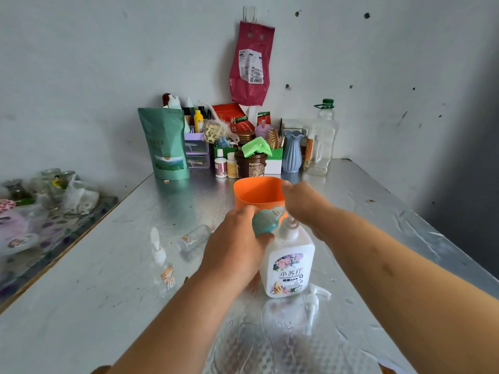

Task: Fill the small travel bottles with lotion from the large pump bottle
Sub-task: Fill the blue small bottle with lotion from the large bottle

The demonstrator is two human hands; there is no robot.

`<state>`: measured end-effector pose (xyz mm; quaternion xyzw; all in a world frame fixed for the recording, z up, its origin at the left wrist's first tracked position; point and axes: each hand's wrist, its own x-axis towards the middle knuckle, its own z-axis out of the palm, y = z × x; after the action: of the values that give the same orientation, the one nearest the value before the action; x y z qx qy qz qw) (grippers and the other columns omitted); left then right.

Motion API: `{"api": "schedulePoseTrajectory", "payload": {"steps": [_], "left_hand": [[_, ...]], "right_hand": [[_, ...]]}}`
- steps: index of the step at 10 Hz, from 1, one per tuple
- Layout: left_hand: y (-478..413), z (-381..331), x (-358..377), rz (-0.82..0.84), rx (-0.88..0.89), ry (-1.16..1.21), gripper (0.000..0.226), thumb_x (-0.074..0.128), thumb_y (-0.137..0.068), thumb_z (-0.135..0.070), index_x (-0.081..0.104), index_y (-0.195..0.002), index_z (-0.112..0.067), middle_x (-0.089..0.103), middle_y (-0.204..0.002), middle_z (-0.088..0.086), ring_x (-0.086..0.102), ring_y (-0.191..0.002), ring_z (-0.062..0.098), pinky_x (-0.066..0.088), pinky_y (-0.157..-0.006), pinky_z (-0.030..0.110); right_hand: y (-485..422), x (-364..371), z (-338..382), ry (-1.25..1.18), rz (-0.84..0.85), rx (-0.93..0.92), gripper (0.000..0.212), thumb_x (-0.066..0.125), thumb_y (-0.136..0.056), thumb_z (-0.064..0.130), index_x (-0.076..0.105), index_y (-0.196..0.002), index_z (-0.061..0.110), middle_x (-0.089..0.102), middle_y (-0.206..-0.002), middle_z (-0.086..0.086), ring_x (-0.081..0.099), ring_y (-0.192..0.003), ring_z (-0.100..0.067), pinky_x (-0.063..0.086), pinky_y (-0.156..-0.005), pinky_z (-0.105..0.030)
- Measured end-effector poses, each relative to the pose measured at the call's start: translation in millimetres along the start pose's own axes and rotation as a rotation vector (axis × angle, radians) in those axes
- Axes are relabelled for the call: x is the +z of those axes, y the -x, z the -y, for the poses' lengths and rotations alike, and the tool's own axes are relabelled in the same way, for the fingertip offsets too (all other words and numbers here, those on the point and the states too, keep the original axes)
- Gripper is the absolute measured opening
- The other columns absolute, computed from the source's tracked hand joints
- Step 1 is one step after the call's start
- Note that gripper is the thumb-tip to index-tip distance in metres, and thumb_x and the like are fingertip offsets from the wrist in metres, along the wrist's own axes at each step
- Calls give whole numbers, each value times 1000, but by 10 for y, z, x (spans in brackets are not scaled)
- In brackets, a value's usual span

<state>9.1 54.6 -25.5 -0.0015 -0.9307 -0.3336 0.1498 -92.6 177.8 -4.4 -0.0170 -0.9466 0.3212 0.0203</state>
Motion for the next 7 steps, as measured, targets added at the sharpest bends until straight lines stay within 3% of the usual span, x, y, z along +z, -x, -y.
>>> {"api": "schedulePoseTrajectory", "payload": {"steps": [1,2,3,5,6,7], "left_hand": [[-16,10,15,-2,4,-2,37,67,-88,-34,53,-122,-32,57,-122,-5,57,-107,20,49,-87,35],[-26,24,37,2,7,-10,36,67,-88,-34,53,-121,-33,57,-121,-6,57,-106,20,48,-86,35],[-25,35,56,16,-2,-26,35,67,-87,-34,54,-120,-31,57,-121,-5,57,-106,20,49,-87,36],[4,14,11,15,-14,-22,37,67,-87,-34,54,-121,-31,58,-121,-4,58,-106,20,48,-85,34],[-1,5,-12,12,-14,-28,37,67,-87,-35,54,-121,-32,57,-120,-3,57,-106,20,47,-83,32],[-3,-7,-21,10,-13,-32,37,67,-87,-35,53,-122,-32,57,-121,-4,57,-107,20,48,-85,33]], "right_hand": [[-53,66,-38,-75,-26,16,24,23,-101,16,45,-106,10,41,-101,-21,34,-91,-28,32,-78,-42],[-49,104,-86,-76,-10,-5,28,29,-100,19,40,-74,20,45,-108,-20,37,-95,-26,41,-94,-50],[156,43,-35,-62,-10,8,22,30,-101,21,37,-81,24,36,-108,-6,31,-100,-18,33,-90,-39],[6,94,-35,-114,-25,16,31,24,-90,48,35,-95,19,32,-98,-13,29,-90,-26,24,-79,-40],[-32,32,-12,-240,-52,86,20,21,-100,26,31,-84,18,33,-90,-10,32,-93,-27,33,-84,-44],[-41,43,-33,-178,-23,21,35,26,-101,25,27,-67,20,37,-91,-11,33,-93,-27,39,-89,-51]]}}
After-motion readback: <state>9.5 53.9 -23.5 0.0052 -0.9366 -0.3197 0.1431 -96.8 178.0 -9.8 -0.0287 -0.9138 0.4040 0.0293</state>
